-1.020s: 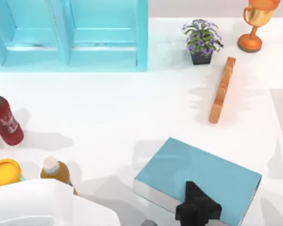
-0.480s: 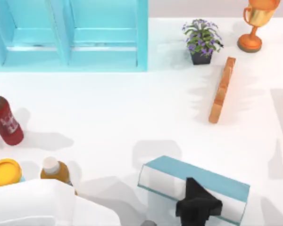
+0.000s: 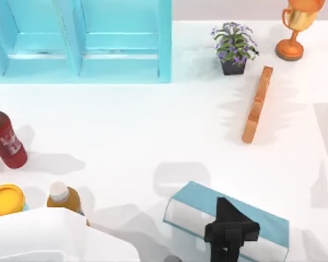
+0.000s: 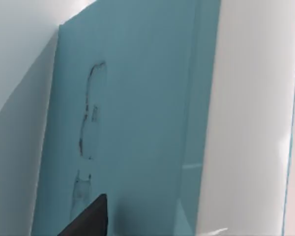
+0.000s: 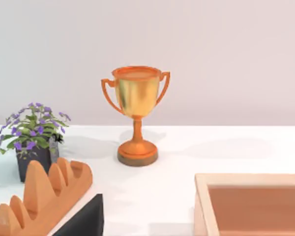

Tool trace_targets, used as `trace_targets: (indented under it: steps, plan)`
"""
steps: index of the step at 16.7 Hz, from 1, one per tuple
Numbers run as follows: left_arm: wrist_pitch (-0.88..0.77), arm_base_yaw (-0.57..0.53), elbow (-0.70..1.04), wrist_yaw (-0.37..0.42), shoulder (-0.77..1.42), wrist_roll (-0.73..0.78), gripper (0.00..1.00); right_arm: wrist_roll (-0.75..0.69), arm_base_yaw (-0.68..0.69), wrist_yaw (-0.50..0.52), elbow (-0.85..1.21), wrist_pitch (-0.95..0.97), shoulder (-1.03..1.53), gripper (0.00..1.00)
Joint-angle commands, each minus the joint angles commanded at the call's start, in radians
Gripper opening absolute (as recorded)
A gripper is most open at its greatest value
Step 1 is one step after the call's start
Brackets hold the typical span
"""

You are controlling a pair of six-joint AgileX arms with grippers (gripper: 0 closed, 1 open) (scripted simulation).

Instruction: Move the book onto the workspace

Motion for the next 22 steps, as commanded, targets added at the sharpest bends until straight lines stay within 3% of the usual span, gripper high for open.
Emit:
trace_targets:
  steps: [5, 9, 22]
  plan:
    - [-0.012, -0.006, 0.005, 0.004, 0.003, -0.012, 1.0, 0.0, 0.0, 0.0, 0.0, 0.0, 0.0, 1.0]
    - [-0.142, -0.061, 0.071, 0.041, 0.035, -0.157, 1.0, 0.0, 0.0, 0.0, 0.0, 0.0, 0.0, 1.0]
    - [-1.016, -0.361, 0.391, 0.187, 0.263, -0.971, 1.0, 0.0, 0.0, 0.0, 0.0, 0.0, 0.0, 1.0]
